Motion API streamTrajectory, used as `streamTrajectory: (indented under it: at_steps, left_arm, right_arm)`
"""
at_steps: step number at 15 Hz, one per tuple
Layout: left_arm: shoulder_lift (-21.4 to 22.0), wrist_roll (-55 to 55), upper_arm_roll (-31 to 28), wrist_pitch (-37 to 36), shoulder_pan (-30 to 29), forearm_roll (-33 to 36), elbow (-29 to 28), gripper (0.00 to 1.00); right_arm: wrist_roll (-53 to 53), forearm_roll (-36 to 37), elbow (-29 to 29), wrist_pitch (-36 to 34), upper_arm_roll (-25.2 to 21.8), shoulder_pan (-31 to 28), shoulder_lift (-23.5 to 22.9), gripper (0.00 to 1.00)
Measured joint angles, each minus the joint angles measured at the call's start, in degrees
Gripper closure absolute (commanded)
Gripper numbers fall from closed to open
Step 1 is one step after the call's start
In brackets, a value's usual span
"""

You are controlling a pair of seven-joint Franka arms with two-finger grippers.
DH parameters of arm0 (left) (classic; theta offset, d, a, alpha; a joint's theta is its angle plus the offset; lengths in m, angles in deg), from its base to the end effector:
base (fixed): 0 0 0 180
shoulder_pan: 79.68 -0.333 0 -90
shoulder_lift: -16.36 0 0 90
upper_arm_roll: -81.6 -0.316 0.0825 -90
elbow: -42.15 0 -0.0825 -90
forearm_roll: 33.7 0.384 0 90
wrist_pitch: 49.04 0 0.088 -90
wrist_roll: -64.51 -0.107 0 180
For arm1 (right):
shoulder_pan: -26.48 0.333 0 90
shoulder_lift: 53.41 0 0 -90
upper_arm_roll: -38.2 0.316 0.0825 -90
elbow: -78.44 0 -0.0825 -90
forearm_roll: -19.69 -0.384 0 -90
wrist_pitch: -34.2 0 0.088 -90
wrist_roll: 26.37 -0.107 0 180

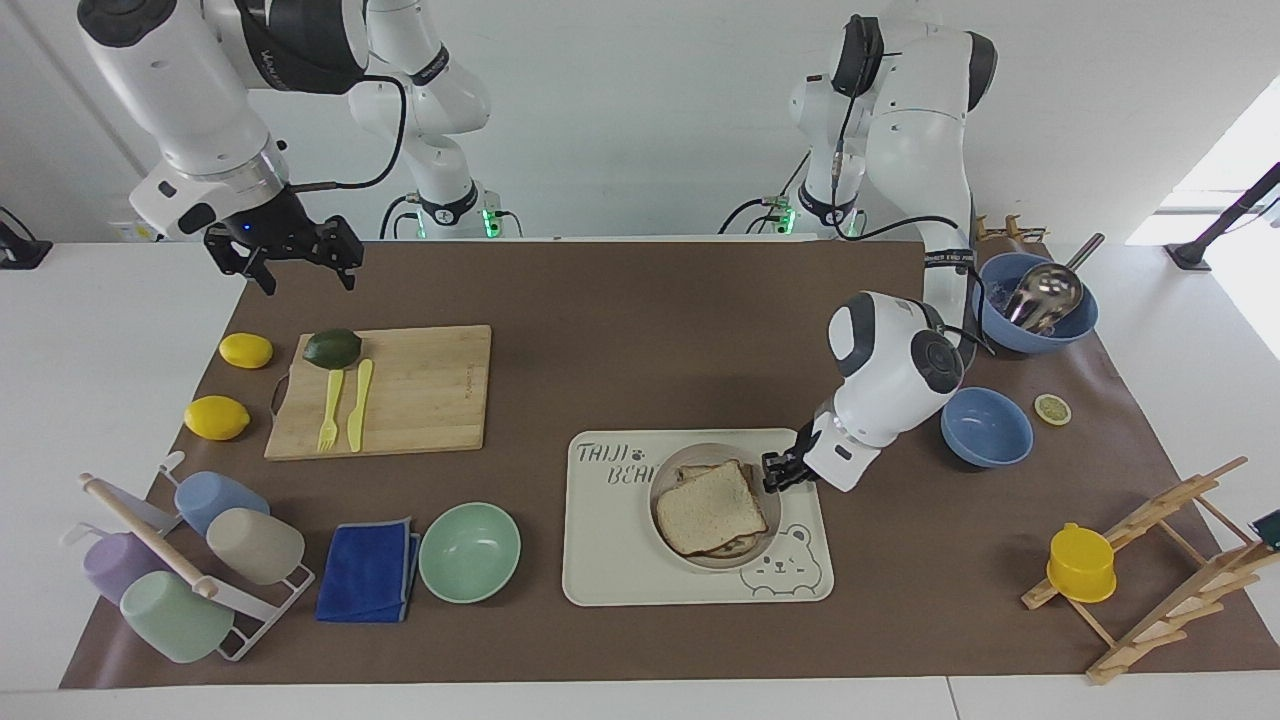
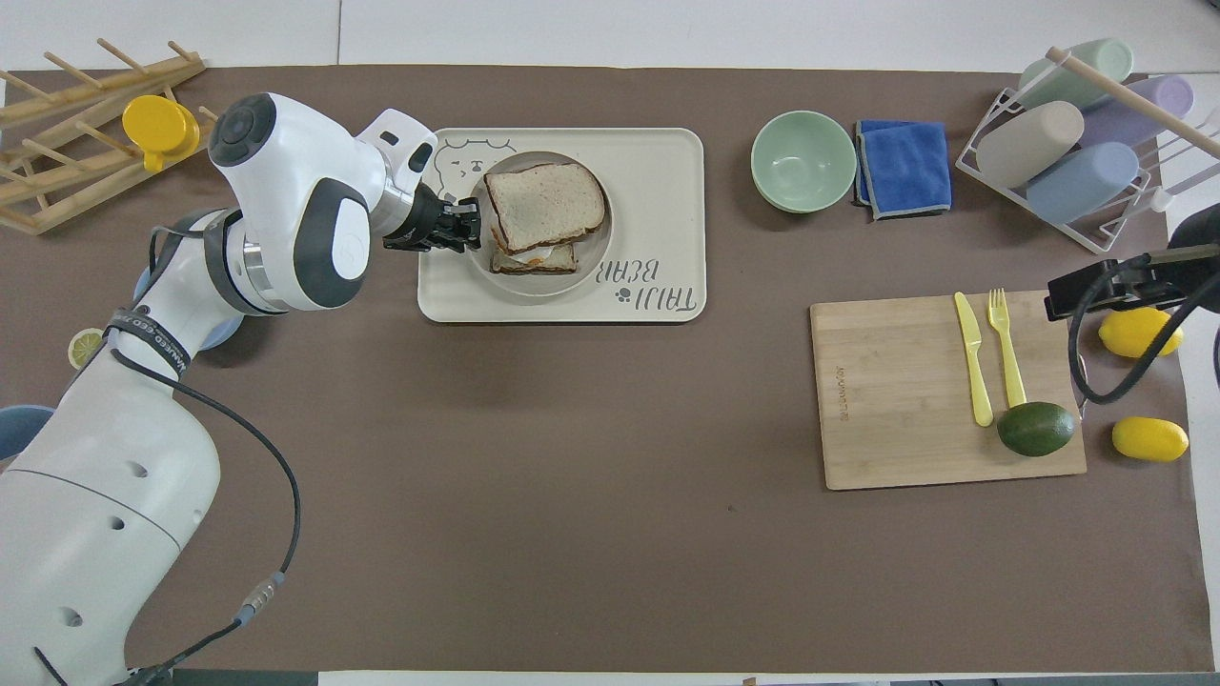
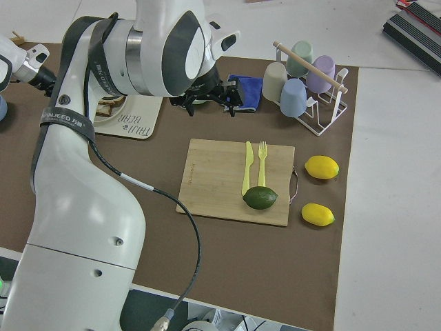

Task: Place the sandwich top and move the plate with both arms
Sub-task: 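Open the left gripper and release the plate rim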

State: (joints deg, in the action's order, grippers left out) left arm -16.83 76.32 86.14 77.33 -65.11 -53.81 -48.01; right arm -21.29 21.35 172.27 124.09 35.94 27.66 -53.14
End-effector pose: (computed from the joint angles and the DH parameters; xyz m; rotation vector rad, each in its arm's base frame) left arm 0.6630 -0.2335 0.3111 2.8061 0.1252 -0.0547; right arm 0.5502 -0.0135 0.5955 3.1127 0.1101 -0.1021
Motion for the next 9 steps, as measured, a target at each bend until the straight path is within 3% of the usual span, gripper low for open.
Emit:
streamTrajectory:
  at_steps: [5, 9]
  left_arm:
    - [1.5, -0.2, -0.8, -1.0, -0.7, 0.0, 0.6, 0.00]
    - [10.0, -0.2, -6.1, -8.8, -0.9, 1.6, 1.0, 0.00]
  right_arm:
    - [0.0, 0.0, 0.0, 0.0, 0.0, 0.0, 0.0, 0.00]
    - [0.0, 0.0, 0.0, 0.0, 0.0, 0.0, 0.0, 0.00]
